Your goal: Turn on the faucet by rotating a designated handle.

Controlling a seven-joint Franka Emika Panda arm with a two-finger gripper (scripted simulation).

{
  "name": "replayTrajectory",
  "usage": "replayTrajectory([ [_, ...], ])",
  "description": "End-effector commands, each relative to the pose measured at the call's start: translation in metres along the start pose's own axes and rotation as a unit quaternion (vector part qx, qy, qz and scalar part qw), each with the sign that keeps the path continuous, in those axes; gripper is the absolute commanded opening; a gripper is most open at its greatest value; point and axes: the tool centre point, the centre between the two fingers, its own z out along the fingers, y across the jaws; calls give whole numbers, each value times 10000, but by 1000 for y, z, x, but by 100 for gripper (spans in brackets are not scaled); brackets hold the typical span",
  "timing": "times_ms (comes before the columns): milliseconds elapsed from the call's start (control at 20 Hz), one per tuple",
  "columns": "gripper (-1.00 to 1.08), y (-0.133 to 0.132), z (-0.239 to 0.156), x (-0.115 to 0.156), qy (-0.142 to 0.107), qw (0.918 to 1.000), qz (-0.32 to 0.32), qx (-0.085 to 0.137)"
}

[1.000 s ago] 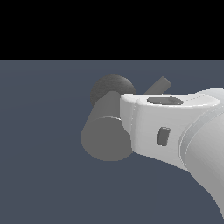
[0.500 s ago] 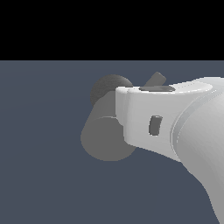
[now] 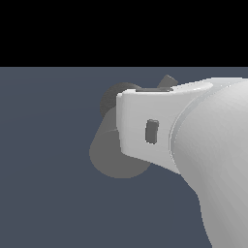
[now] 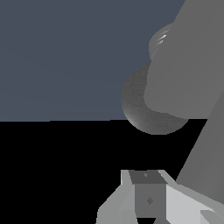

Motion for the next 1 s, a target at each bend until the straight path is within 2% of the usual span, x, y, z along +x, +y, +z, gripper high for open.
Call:
replayTrajectory([
  [0,-100,25,2,-28,-335,9992,-24,-203],
  [550,-100,53,0,-49,-449,9987,-33,-251],
  [600,-100,33,-4,-14,10,10000,-1,-55],
  [950,-100,53,-2,-22,-80,9999,-7,-94],
])
